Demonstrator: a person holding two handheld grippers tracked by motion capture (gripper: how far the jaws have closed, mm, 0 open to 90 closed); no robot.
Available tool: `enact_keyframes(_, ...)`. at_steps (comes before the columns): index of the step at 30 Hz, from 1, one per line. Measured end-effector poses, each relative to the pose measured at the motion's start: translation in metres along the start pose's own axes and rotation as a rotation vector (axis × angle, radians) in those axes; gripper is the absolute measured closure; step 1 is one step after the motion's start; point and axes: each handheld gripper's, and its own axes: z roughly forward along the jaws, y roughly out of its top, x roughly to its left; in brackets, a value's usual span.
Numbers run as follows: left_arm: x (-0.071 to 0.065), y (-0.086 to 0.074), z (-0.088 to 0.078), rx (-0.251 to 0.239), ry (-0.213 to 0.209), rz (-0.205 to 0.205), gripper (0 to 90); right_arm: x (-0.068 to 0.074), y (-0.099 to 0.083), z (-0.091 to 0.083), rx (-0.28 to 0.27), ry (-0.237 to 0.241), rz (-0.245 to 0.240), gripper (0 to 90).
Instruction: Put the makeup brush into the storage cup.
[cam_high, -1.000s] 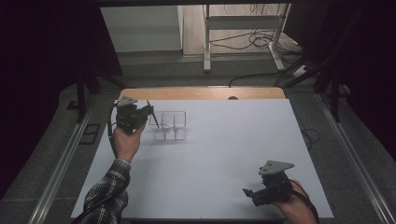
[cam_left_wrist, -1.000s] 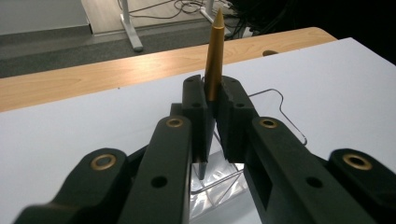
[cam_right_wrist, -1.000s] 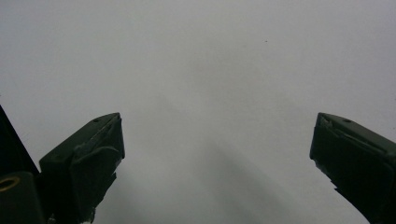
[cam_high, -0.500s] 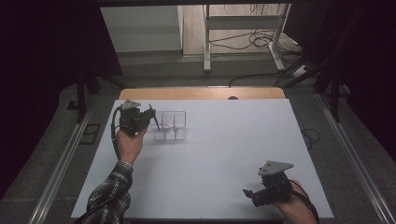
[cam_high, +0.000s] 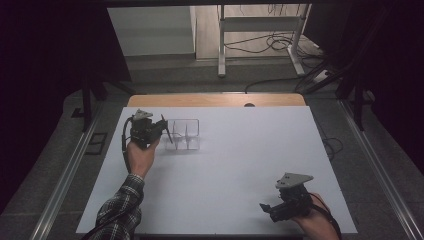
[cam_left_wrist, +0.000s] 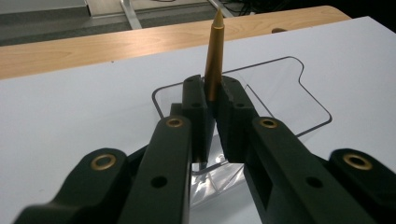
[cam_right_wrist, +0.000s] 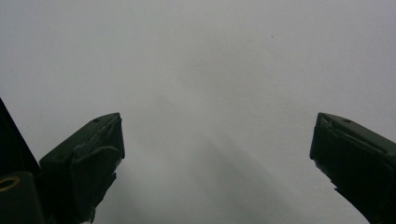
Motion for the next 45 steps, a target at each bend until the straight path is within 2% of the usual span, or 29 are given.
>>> enact_keyframes(11, 0.0, -0.003, 0.004, 0.002, 0.002, 0.007, 81.5, 0.001, 0.0, 0.001, 0.013, 0.005, -0.007, 3.2)
enact_keyframes(12, -0.001, -0.003, 0.004, -0.005, 0.002, 0.005, 78.6, 0.001, 0.0, 0.002, 0.014, 0.006, -0.008, 3.2)
enact_keyframes(14, -0.001, -0.003, 0.004, -0.015, 0.001, 0.002, 66.1, 0.001, -0.001, 0.002, 0.015, 0.007, -0.009, 3.2)
enact_keyframes(16, -0.001, -0.002, 0.003, -0.02, 0.001, 0.006, 58.9, 0.001, -0.001, 0.002, 0.015, 0.008, -0.012, 3.2)
enact_keyframes(19, -0.001, -0.001, 0.003, -0.026, 0.01, -0.001, 42.5, 0.001, -0.001, 0.002, 0.016, 0.006, -0.015, 3.2)
enact_keyframes(25, 0.001, 0.001, 0.001, -0.037, -0.001, -0.029, 24.2, 0.001, -0.001, 0.002, 0.015, 0.005, -0.015, 3.2)
enact_keyframes(29, 0.001, 0.002, 0.002, -0.018, 0.007, -0.032, 11.7, 0.001, -0.001, 0.002, 0.016, 0.006, -0.01, 3.2)
enact_keyframes(41, 0.001, 0.004, -0.003, -0.025, -0.003, -0.038, 7.6, 0.001, -0.001, 0.002, 0.016, 0.006, -0.01, 3.2)
enact_keyframes(45, 0.002, 0.004, -0.006, -0.025, -0.006, -0.025, 6.9, 0.001, -0.001, 0.002, 0.014, 0.006, -0.009, 3.2)
